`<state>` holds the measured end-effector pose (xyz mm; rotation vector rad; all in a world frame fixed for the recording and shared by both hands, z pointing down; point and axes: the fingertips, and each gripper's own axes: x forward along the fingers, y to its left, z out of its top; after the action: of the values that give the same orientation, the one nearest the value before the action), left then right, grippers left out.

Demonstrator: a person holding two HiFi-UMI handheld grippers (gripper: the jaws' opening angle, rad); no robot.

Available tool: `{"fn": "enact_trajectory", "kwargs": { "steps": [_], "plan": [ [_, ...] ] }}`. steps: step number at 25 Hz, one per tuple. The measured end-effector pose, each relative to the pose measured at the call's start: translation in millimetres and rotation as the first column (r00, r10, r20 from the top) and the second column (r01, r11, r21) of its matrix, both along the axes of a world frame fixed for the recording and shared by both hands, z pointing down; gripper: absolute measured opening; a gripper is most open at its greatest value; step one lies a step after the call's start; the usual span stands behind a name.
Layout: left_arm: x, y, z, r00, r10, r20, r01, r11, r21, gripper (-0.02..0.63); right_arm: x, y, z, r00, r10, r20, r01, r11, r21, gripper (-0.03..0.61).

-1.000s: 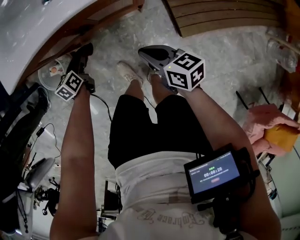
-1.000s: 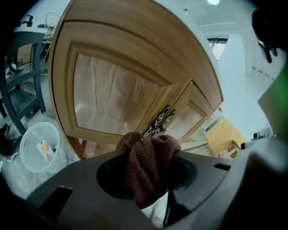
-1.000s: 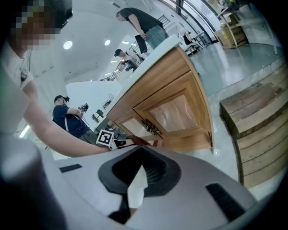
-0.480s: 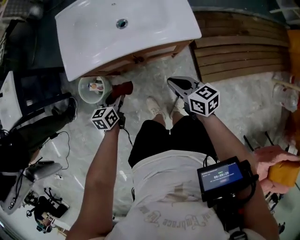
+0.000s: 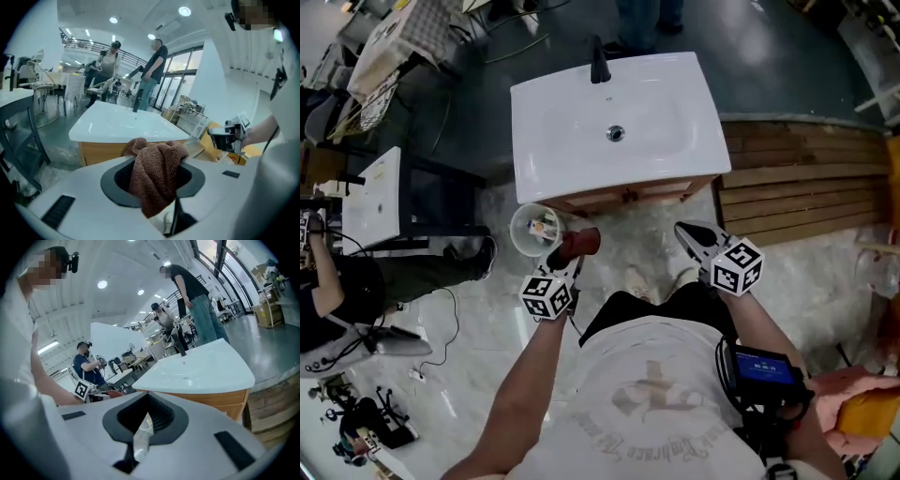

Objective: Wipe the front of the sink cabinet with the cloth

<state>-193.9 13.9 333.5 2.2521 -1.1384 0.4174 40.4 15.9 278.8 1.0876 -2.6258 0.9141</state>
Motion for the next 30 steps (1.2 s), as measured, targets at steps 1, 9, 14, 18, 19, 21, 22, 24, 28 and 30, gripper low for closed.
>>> {"fn": "enact_trajectory", "kwargs": {
  "steps": [1, 9, 14, 18, 19, 21, 22, 24, 28, 30],
  "plan": [
    [7, 4, -10, 1.000, 0.030, 0.002, -0.030, 0.999, 0.012, 0.141, -2, -1, -8, 1.000, -0.013, -0.001, 0.013, 1.000, 0.017, 0.012],
    [39, 7, -72, 0.992, 0.090, -0.089, -0.081, 0.992, 0.101, 0.141, -46, -9, -48, 0.990, -0.133, -0.034, 0.137, 0.984, 0.115, 0.012],
    [35, 8, -79, 0.993, 0.091, -0.077, -0.084, 0.992, 0.096, 0.141, -58, -8, -57, 0.989, -0.148, -0.012, 0.149, 0.982, 0.120, 0.012],
    [35, 14, -83, 0.993, 0.090, -0.078, -0.083, 0.992, 0.092, 0.141, -63, -1, -56, 0.986, -0.166, -0.011, 0.167, 0.979, 0.114, 0.012],
    [39, 14, -84, 0.992, 0.097, -0.081, -0.089, 0.991, 0.097, 0.141, -61, -1, -54, 0.986, -0.164, -0.013, 0.164, 0.980, 0.113, 0.012],
    [48, 8, -84, 0.990, 0.114, -0.084, -0.104, 0.988, 0.111, 0.141, -57, -4, -51, 0.987, -0.159, -0.018, 0.160, 0.980, 0.119, 0.012],
    [52, 5, -85, 0.989, 0.121, -0.084, -0.111, 0.987, 0.118, 0.141, -56, -6, -51, 0.987, -0.159, -0.019, 0.160, 0.979, 0.124, 0.012],
    [57, -1, -85, 0.988, 0.133, -0.081, -0.122, 0.984, 0.131, 0.141, -55, -11, -52, 0.987, -0.160, -0.021, 0.161, 0.977, 0.137, 0.012],
    [69, -4, -83, 0.984, 0.157, -0.084, -0.145, 0.980, 0.137, 0.141, -46, -14, -49, 0.989, -0.144, -0.027, 0.146, 0.979, 0.140, 0.012],
    [74, 0, -79, 0.983, 0.164, -0.085, -0.153, 0.980, 0.128, 0.141, -40, -10, -44, 0.991, -0.133, -0.027, 0.135, 0.982, 0.131, 0.012]
  ]
}}
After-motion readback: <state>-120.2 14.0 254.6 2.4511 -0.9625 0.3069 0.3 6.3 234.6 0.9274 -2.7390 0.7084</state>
